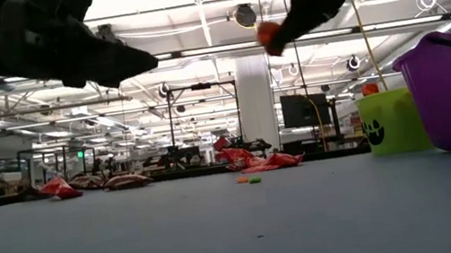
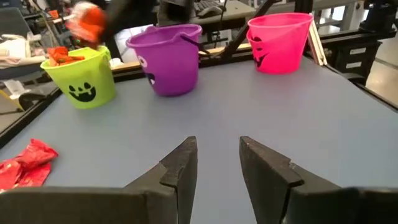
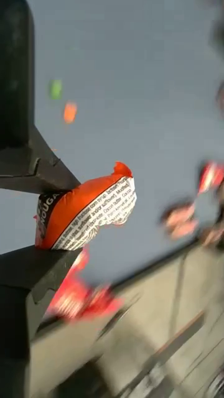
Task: Organize candy in baskets
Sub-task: Put the orange chocolate bar into the green bucket
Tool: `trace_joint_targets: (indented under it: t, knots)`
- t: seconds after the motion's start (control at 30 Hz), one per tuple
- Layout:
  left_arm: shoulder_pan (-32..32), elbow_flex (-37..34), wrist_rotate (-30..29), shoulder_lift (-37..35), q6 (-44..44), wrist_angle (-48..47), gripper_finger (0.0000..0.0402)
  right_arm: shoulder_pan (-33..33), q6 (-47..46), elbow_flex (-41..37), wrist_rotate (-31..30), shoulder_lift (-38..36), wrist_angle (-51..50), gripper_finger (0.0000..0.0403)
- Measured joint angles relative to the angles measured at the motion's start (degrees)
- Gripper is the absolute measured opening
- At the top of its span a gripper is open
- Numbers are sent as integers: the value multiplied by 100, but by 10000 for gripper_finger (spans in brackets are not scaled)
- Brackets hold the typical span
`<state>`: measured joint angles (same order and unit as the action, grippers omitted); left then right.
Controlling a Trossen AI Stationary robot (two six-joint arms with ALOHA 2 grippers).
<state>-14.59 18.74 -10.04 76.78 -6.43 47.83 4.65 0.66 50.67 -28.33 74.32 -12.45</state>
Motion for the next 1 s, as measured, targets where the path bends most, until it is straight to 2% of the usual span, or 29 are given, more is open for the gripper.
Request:
trace_joint_targets:
  t: [0.07,0.23,0.47,0.57,0.73,0.93,1.0]
  knots:
    - [-2,1,0,-3,8,6,128,-249,-268,99,-214,-251,-746,116]
    - [0,4,-57,-1,10,-57,128,-1154,-1054,479,-268,-677,-2670,116]
    - [19,20,-176,-3,8,111,128,-2702,-1634,706,-68,-806,-4173,116]
    - [28,21,-201,-3,8,93,128,-3364,-1497,704,151,-727,-4381,116]
    - [33,20,-203,-3,6,61,128,-4060,-1177,704,218,-611,-4129,116]
    - [33,20,-210,-3,6,-11,128,-4851,-860,630,911,-247,-3706,116]
    - [33,20,-210,-3,8,-66,128,-5037,-787,552,960,-53,-3693,116]
